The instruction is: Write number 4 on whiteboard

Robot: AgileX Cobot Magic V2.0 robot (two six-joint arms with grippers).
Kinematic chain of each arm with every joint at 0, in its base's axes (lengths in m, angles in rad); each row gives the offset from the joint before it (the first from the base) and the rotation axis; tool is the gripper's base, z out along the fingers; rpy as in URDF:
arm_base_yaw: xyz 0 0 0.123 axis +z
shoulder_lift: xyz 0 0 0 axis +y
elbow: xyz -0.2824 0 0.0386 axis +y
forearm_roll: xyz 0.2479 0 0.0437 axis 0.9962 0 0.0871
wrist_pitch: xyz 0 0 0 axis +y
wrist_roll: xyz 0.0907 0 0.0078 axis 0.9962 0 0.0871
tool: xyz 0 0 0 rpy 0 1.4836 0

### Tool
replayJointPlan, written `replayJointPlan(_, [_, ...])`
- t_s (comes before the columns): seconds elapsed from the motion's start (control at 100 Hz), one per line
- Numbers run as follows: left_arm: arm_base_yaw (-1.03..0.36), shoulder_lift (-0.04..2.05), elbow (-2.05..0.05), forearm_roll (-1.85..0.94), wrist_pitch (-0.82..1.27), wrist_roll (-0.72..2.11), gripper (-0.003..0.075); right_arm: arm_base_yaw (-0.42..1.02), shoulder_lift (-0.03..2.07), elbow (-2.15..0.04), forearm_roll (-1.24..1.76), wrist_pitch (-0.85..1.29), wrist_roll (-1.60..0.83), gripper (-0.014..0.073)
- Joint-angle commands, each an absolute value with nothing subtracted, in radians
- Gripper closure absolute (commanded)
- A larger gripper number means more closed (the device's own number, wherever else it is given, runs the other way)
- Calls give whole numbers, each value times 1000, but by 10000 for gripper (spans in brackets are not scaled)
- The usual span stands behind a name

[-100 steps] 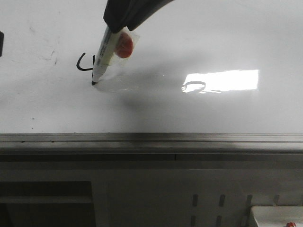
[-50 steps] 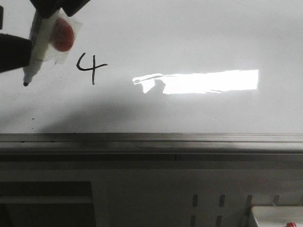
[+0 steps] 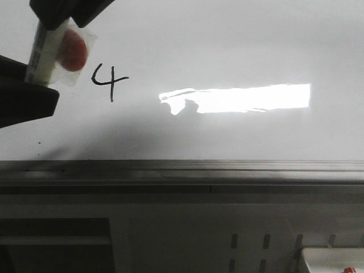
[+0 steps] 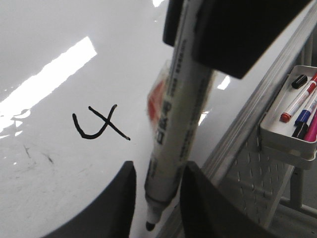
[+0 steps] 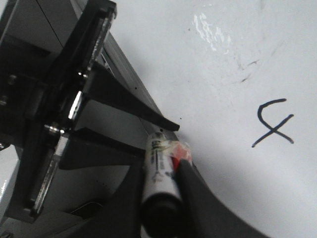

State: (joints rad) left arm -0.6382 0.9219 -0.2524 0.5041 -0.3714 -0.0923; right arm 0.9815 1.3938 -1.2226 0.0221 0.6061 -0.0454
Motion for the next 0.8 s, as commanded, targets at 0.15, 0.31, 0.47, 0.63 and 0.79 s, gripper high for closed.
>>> replayJointPlan(0.15, [-645,923,-285,490,-465,-102,741,990,1357,-1257,24,556,-57,658])
replayJointPlan(0.31, [-645,923,-285,490,-465,-102,741,990,1357,-1257,29,556,-57,658])
replayJointPlan(0.47, [-645,923,-285,490,-465,-102,741,990,1357,-1257,29,556,-57,658])
replayJointPlan(0.63, [-645,923,-285,490,-465,-102,741,990,1357,-1257,29,554,-57,658])
replayJointPlan(0.79, [-645,923,-285,490,-465,-102,741,990,1357,-1257,29,547,-57,656])
